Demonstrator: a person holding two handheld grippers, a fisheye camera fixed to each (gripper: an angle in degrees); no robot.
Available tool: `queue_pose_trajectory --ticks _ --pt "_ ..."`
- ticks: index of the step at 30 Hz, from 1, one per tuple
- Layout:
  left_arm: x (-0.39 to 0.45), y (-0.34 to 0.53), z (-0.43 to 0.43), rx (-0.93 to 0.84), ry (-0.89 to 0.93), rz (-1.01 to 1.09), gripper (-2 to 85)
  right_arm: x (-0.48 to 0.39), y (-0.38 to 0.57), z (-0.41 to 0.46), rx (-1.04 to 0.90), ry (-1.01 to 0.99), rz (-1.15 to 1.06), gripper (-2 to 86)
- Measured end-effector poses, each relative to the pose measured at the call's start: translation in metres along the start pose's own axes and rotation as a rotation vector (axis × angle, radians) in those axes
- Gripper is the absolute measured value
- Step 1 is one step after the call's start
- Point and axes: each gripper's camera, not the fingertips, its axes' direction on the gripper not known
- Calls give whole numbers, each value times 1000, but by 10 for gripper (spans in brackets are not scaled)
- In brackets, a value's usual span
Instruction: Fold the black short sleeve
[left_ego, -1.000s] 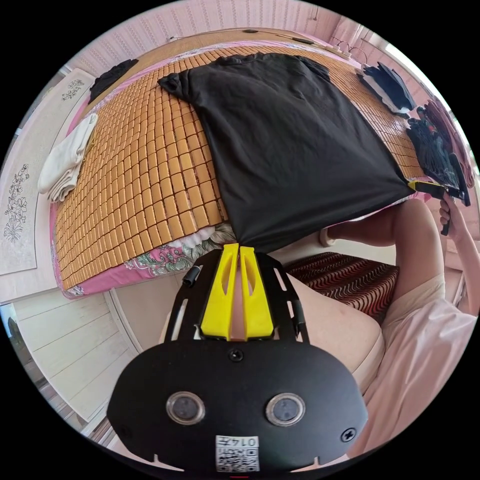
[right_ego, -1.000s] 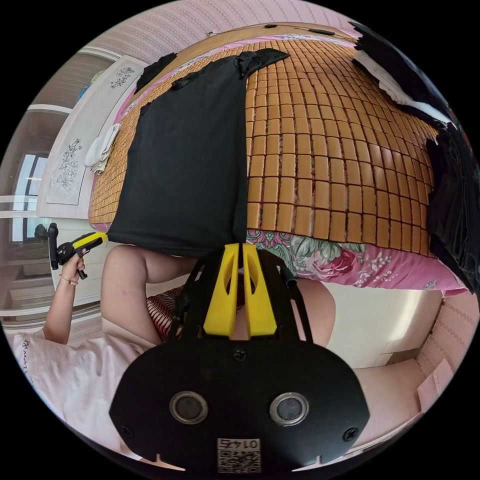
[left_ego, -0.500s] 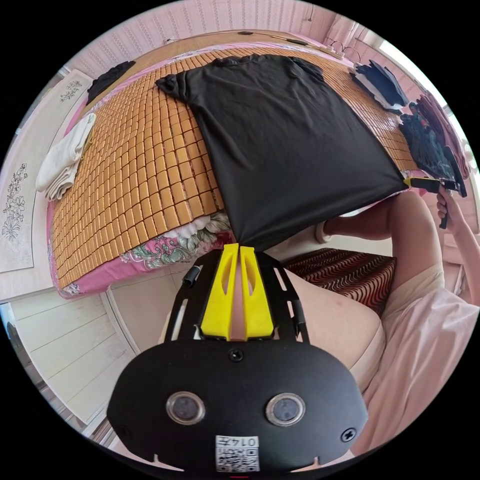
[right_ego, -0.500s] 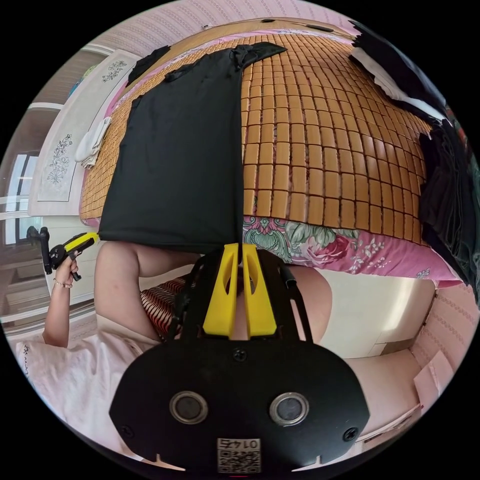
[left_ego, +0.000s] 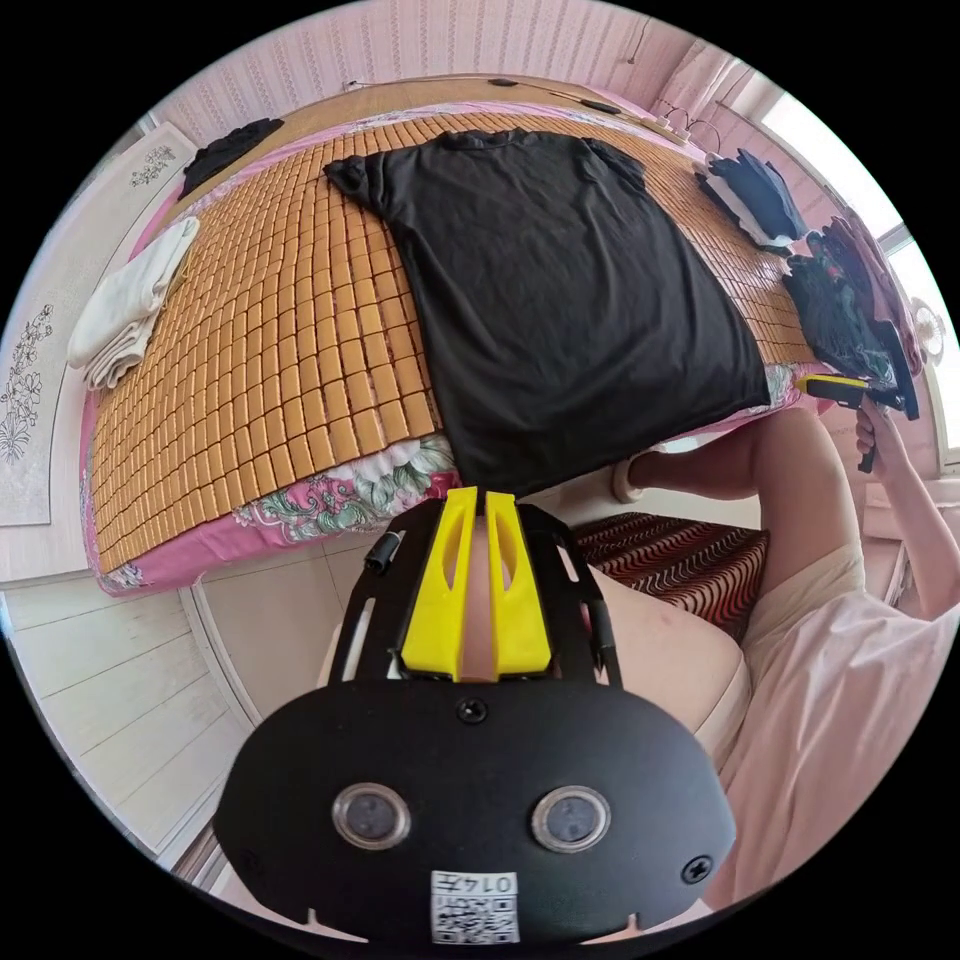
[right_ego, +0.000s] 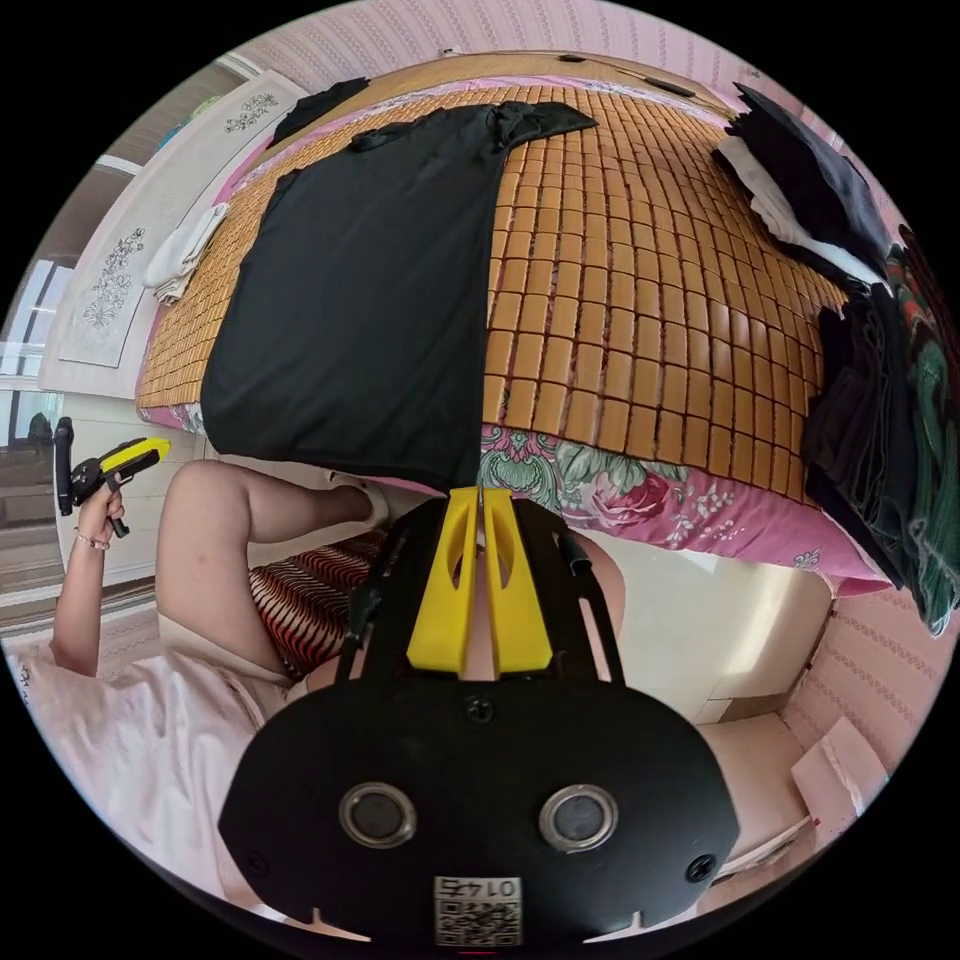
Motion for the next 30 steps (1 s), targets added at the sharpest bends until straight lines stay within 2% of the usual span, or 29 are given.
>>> queue_pose_trajectory --ticks 5,11,14,18,21,22,24,27,30 --pt "17 -82 19 78 39 117 -1 4 -34 -28 129 47 -70 39" --pt "35 -229 75 155 74 259 -2 28 -150 -48 247 41 -123 62" --pt "41 -309 104 195 120 283 -1 23 -229 -48 296 121 -199 64" --pt "46 -385 139 211 153 284 1 37 -329 -36 352 86 -127 81" --pt "51 -426 176 149 151 296 2 59 -372 -11 297 27 -50 55" --pt "54 -438 190 111 151 304 2 70 -378 -2 266 6 -32 9" --pt "59 -450 206 76 139 316 3 92 -364 -7 310 -36 28 -2" --pt "66 -463 219 47 132 333 4 132 -295 -45 451 -98 121 -6" --pt "79 -475 220 37 162 363 5 169 -217 -66 461 -48 266 -3"
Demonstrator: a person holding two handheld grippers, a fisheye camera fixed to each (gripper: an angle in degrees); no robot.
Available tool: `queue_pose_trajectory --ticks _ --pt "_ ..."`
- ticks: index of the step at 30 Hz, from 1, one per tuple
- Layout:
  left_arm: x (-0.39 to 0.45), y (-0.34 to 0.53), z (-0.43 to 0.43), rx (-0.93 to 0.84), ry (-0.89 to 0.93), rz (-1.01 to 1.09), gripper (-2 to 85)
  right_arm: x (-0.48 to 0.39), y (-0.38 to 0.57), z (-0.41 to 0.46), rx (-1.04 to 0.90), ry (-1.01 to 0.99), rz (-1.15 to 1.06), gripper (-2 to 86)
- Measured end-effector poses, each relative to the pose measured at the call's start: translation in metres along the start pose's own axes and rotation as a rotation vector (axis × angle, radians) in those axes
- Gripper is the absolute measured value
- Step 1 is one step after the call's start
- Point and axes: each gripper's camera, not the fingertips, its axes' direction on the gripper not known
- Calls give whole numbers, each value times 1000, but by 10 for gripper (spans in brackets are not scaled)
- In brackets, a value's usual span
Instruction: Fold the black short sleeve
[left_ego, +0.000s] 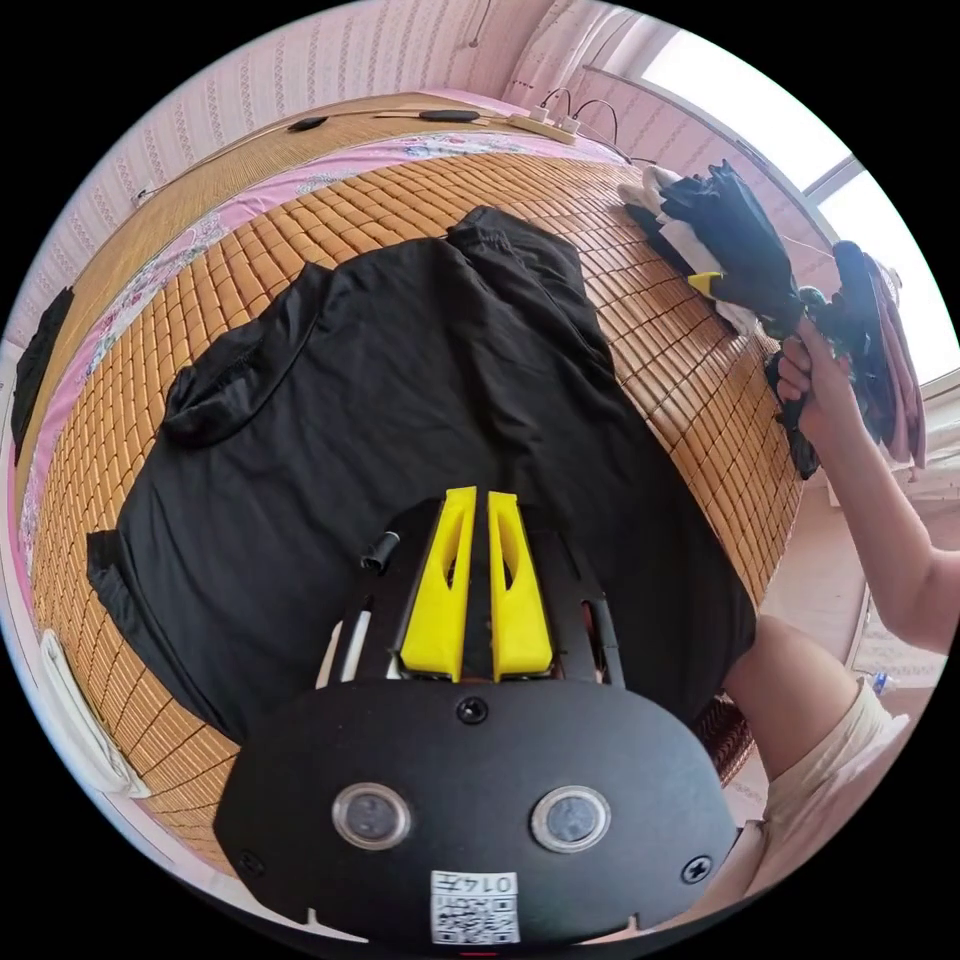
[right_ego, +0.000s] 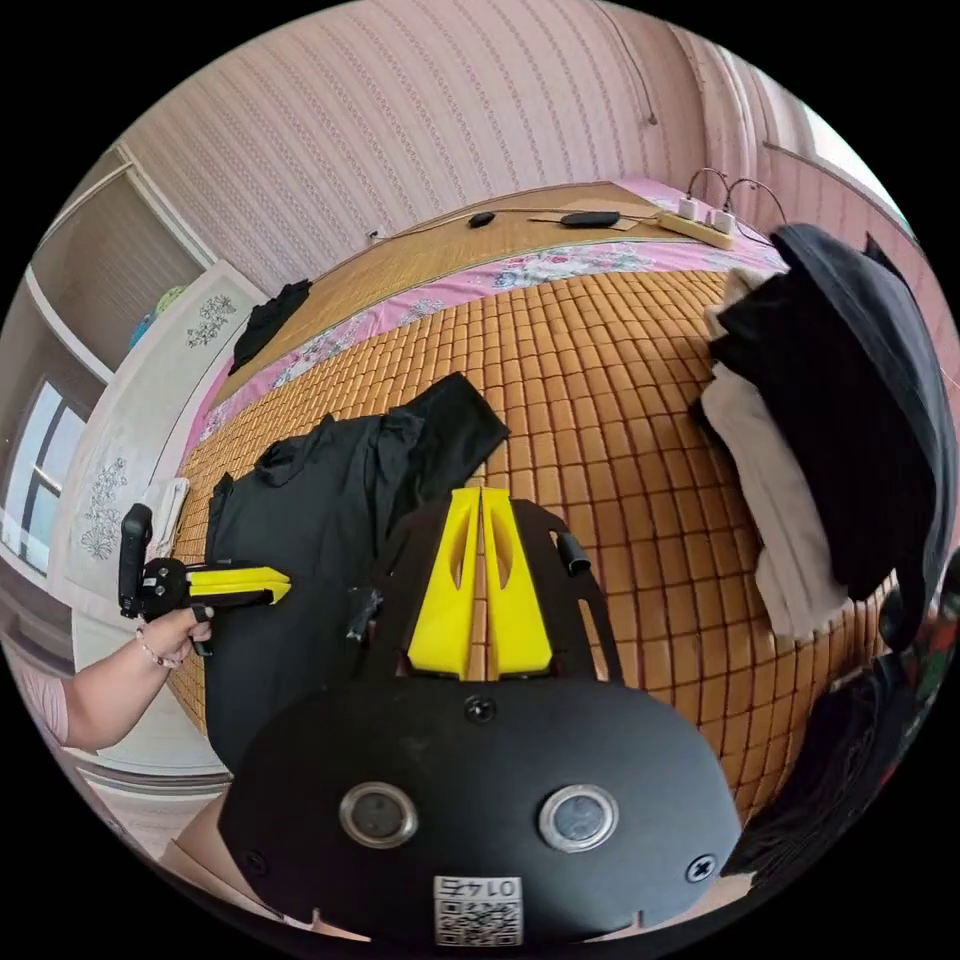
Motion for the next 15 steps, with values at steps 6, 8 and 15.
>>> queue_pose_trajectory --ticks 6,8,15 --pt "7 -63 30 -40 -57 22 14 -18 -22 26 -141 -73 -125 42" --pt "4 -95 49 -34 -75 10 25 -43 -45 45 -149 -85 -213 67" --pt "11 -150 110 -113 -142 48 38 -69 -96 120 -216 -76 -200 52"
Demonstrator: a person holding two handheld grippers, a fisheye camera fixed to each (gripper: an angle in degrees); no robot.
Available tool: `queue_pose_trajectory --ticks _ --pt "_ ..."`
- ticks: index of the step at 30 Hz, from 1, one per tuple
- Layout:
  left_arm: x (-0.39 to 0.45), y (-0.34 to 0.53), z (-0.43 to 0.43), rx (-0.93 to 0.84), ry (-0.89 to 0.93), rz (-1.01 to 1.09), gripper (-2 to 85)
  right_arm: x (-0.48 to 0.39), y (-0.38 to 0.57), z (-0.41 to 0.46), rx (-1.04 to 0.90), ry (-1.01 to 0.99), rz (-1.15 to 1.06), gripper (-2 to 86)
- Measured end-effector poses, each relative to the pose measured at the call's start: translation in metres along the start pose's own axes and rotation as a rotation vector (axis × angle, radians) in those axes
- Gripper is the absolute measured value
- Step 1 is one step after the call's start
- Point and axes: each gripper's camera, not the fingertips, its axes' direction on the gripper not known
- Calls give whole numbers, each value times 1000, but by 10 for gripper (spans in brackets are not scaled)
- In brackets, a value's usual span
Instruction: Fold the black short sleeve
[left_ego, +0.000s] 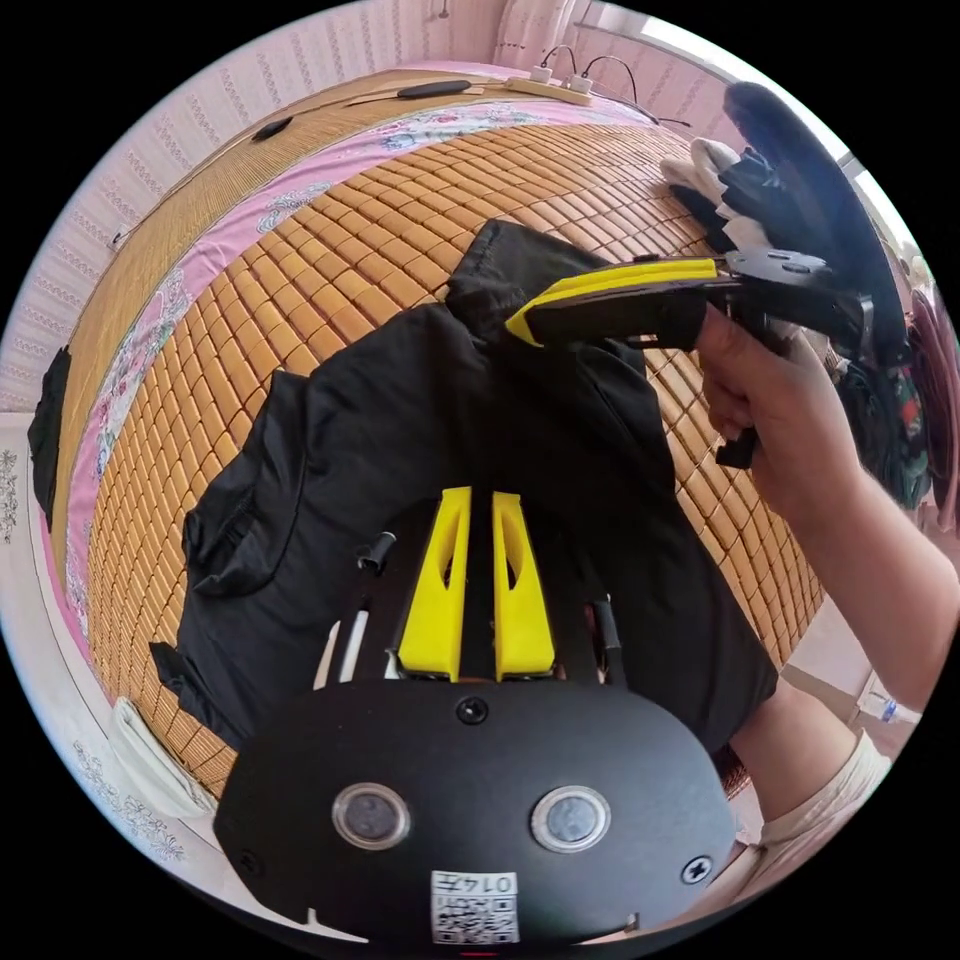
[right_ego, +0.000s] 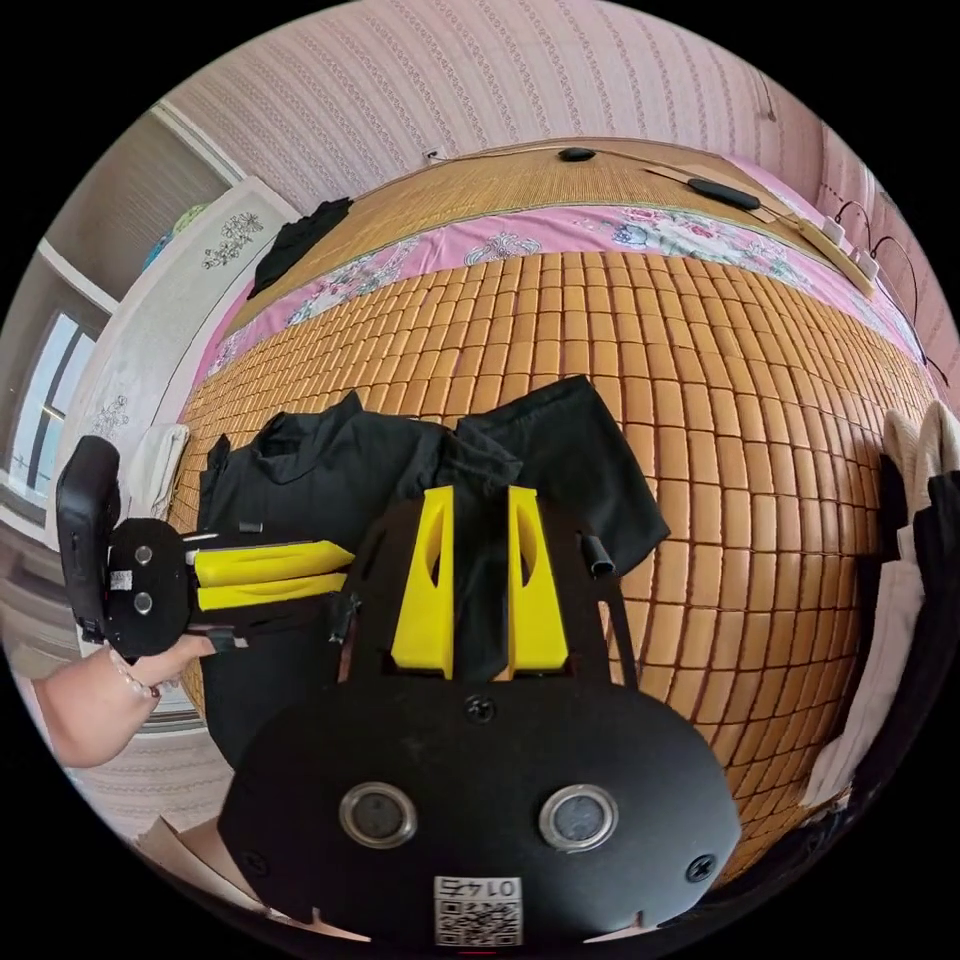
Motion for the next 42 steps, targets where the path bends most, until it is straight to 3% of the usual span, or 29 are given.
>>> queue_pose_trajectory --ticks 5,10,18,24,33,39,42 --pt "16 -17 25 -6 -41 44 28 29 26 -30 92 -28 78 2" --pt "27 -32 43 -23 -54 74 27 65 104 -110 192 77 216 0" --pt "48 -49 64 -47 -92 111 45 100 190 -106 -4 131 412 2" --pt "71 -61 41 0 -140 154 55 100 186 -110 55 59 406 36" --pt "179 -151 32 96 53 350 51 94 157 -94 73 90 335 50" --pt "228 -204 55 55 48 408 50 101 145 -69 24 60 347 7" --pt "232 -205 53 33 63 453 1 101 142 -69 24 38 365 -1"
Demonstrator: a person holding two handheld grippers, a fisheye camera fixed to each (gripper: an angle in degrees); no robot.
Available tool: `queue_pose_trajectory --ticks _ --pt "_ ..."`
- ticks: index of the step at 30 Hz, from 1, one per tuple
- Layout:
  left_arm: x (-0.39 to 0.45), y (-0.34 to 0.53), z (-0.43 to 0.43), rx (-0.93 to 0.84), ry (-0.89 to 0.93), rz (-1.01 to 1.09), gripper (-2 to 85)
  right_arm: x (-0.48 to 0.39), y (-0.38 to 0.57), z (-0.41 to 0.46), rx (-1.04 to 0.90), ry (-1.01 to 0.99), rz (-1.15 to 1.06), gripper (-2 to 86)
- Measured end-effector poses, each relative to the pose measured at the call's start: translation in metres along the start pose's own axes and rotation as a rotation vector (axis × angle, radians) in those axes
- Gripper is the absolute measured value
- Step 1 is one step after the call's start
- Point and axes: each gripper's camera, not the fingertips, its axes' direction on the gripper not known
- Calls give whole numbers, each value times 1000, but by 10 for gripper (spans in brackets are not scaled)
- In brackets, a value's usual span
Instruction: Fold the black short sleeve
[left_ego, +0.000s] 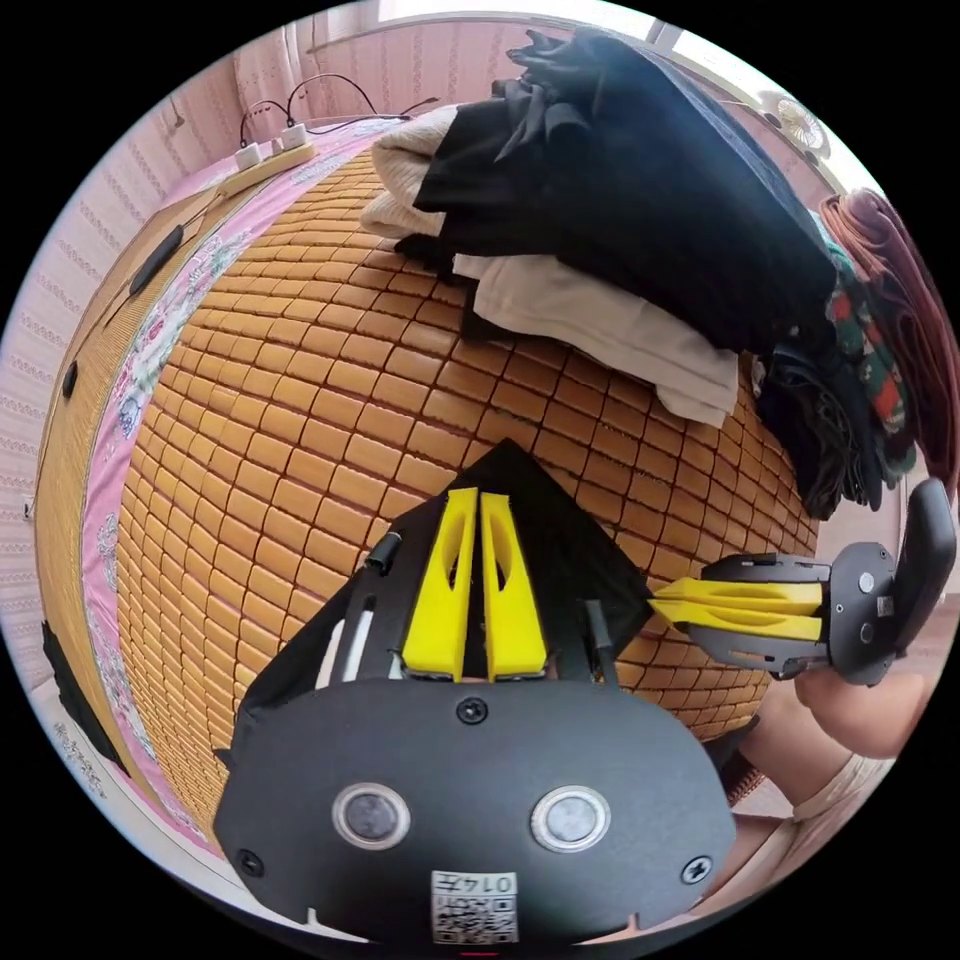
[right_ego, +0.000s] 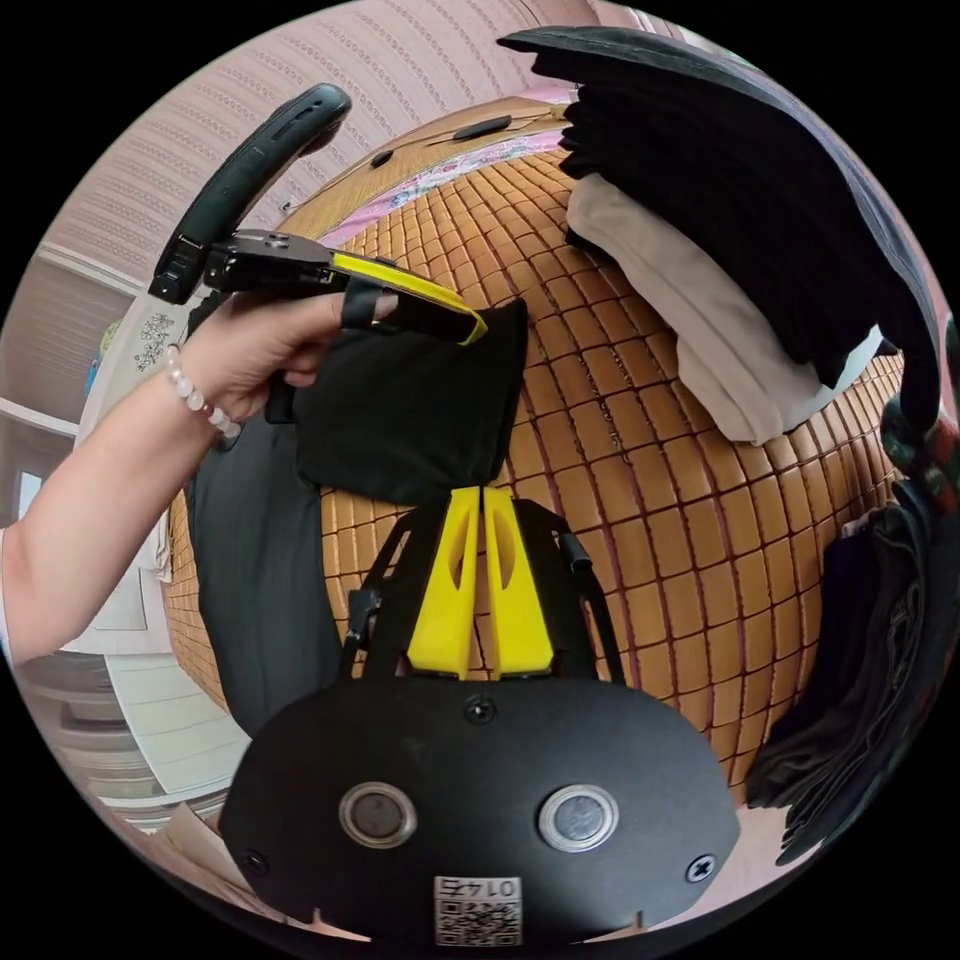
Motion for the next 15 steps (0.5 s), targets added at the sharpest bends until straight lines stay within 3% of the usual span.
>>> queue_pose_trajectory --ticks 9,15 --pt "11 16 -41 38 -79 -29 -2 -12 -14 15 -45 -30 26 0" --pt "9 40 -97 51 -68 -45 54 -45 -23 28 -55 60 -42 1"
